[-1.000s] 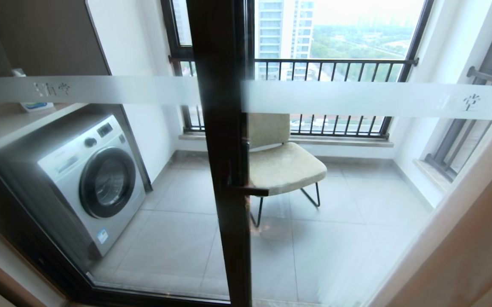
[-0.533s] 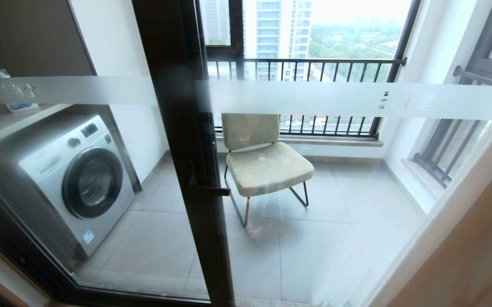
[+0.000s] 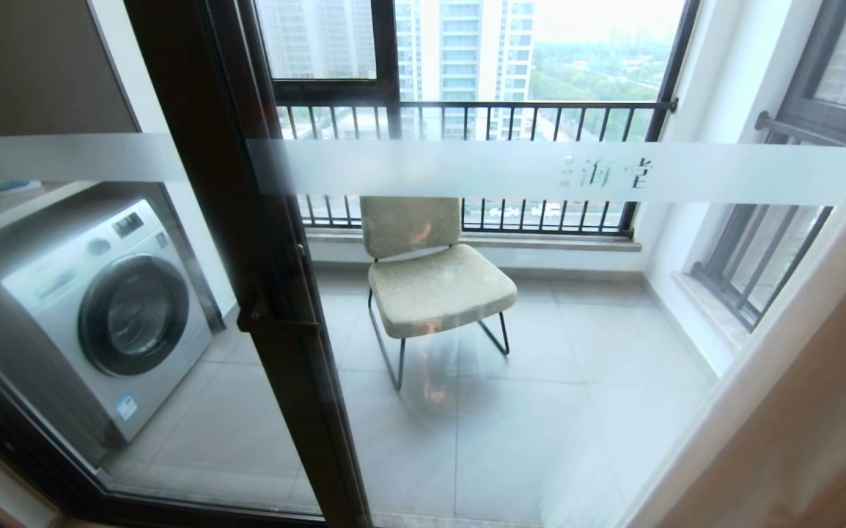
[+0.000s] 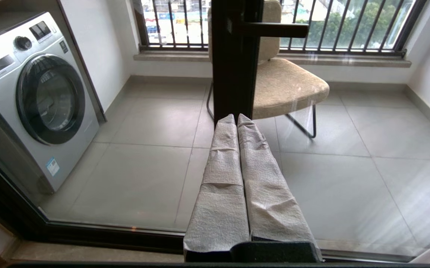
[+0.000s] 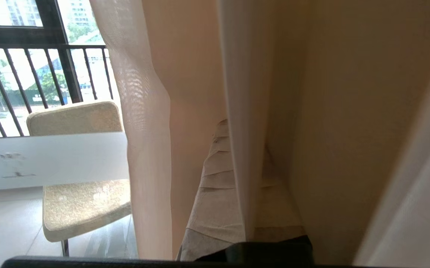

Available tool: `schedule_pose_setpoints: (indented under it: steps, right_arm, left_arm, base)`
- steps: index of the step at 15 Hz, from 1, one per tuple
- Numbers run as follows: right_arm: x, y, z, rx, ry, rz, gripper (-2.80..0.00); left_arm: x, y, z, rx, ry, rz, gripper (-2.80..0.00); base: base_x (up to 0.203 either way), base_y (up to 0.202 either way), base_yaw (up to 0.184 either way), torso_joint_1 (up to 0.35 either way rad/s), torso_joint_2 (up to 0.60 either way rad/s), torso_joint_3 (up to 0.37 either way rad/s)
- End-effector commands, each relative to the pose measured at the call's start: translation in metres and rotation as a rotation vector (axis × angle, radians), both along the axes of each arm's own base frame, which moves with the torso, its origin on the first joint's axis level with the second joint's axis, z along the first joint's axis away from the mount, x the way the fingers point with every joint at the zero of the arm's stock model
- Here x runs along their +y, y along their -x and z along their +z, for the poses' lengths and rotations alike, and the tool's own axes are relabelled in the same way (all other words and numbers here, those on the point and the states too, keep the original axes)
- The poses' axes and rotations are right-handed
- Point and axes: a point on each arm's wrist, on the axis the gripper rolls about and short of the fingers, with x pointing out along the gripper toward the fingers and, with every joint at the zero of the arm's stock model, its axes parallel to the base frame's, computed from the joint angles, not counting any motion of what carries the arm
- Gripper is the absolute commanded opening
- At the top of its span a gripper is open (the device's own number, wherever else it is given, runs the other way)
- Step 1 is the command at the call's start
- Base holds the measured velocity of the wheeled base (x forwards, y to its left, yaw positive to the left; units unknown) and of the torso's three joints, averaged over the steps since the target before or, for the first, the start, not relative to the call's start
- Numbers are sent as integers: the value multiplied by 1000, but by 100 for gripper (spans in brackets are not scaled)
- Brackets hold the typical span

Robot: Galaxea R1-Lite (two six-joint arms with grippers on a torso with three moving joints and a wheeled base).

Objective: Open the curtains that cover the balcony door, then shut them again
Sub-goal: Pull the inner curtains open on both sides

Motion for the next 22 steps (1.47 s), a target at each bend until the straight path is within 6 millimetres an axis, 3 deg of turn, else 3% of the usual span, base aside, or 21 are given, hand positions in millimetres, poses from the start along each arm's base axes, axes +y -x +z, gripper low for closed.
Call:
schedule_pose_setpoints:
  steps: [1,15,22]
  right_arm:
    - [0,-2,-1,4,-1,-1,-280]
    - [0,2,0,-5,1,-1,-280]
    - [1,6,3,-21,5,-1,-280]
  left_arm:
    - [0,0,0,0,1,2,-280]
    - [0,0,0,1,-1,1,-280]
    - [0,0,0,2,-1,2,-280]
  base:
    - [0,-182,6,2,-2,2]
    - [0,-192,0,2,2,2]
    - [0,-27,-1,1,0,1]
